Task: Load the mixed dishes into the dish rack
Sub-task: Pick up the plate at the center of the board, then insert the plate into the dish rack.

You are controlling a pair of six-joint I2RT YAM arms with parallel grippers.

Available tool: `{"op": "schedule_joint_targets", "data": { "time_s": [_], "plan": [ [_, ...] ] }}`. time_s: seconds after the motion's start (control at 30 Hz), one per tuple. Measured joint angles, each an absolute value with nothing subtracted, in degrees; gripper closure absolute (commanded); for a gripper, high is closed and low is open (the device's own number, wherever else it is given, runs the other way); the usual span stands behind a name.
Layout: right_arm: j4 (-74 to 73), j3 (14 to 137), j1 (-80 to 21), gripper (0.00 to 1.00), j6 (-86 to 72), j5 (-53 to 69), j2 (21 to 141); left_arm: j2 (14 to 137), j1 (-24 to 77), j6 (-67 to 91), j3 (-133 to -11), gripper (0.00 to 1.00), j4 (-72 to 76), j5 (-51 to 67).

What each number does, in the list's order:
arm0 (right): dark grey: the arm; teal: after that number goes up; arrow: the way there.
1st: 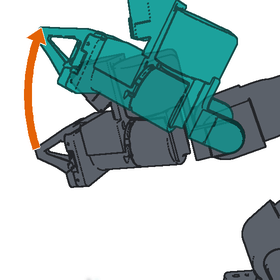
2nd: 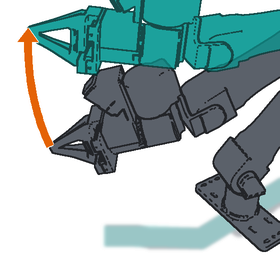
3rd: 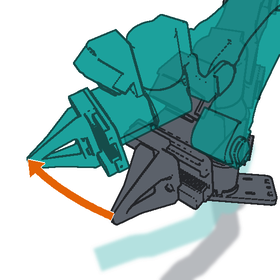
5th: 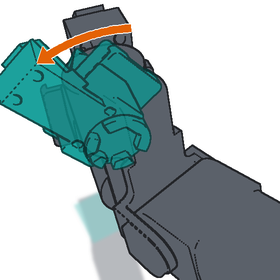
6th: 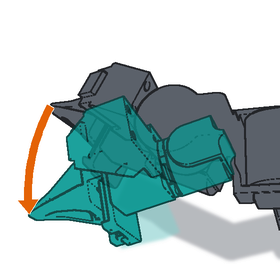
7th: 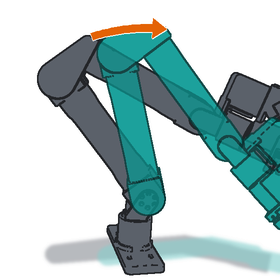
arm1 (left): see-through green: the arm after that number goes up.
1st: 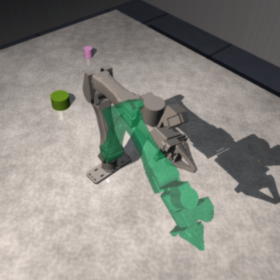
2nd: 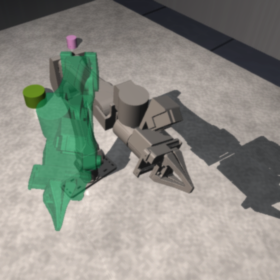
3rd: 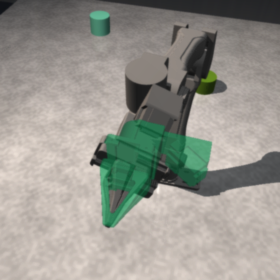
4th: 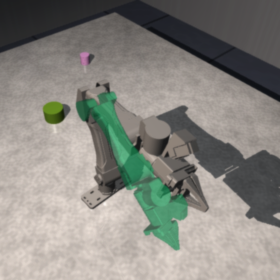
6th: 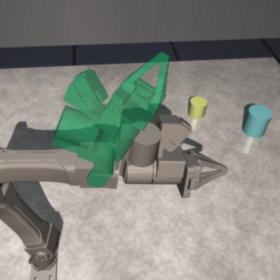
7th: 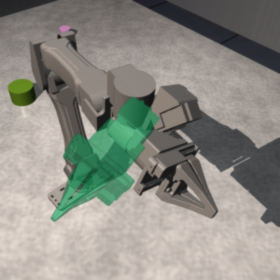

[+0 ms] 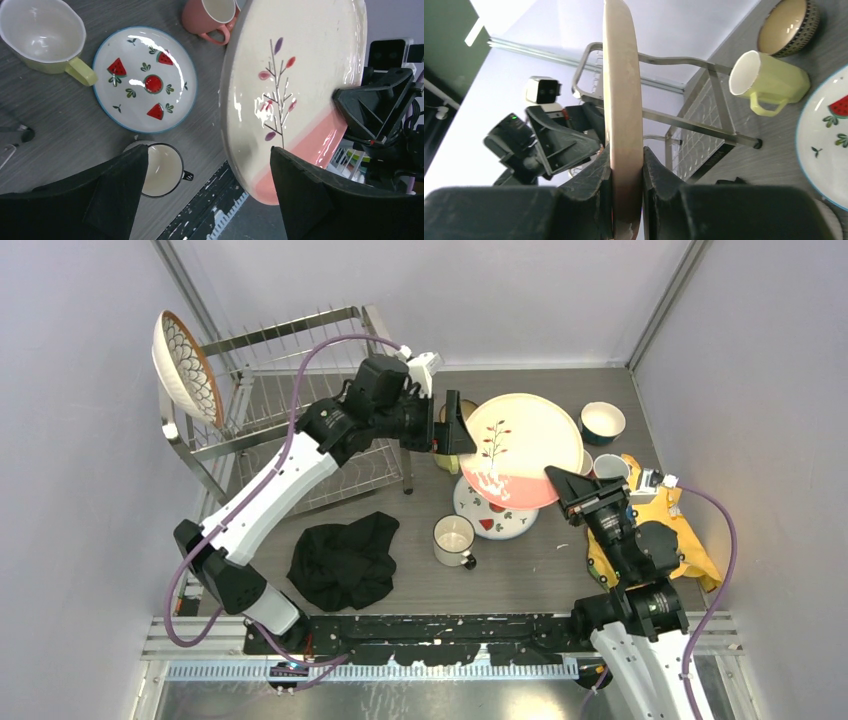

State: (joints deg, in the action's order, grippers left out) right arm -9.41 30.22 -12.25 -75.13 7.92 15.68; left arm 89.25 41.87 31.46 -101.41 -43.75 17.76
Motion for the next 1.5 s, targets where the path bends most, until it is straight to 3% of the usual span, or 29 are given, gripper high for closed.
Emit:
{"op": "schedule_joint_targets", "data": {
  "time_s": [0.27,0.47,0.6,0.93,1.0,1.2,1.4,1.5],
  "plan": [
    [-8.7,30.2,-12.3,0.99,-76.6,9.0,13.5,88.0,41.9,37.3,-95.4,0.09,-37.8,22.1],
    [-8.1,30.0,-12.3,0.99,-77.6,10.1,13.3,87.5,41.9,42.6,-91.4,0.2,-30.6,26.0],
    [-7.5,30.0,-12.3,0.99,-78.1,11.1,13.3,86.3,41.9,46.8,-88.3,0.35,-25.7,28.4],
    [-5.3,28.2,-12.2,0.94,-80.1,13.0,13.4,83.2,42.2,52.8,-85.7,0.92,-19.9,31.0],
    [-4.3,27.9,-12.1,0.9,-81.3,13.2,13.4,82.3,42.2,54.9,-85.5,1.0,-18.7,31.5],
    [-1.6,27.7,-12.1,0.7,-82.1,14.3,12.8,79.3,43.0,55.5,-84.3,1.0,-17.7,30.0],
    [-2.3,27.5,-12.2,0.36,-81.8,14.7,12.5,76.8,43.9,53.3,-82.2,1.0,-17.8,26.4],
    [-2.2,27.5,-12.2,0.25,-81.4,14.7,12.4,75.7,44.0,51.8,-81.8,1.0,-19.0,24.7]
  ]
}}
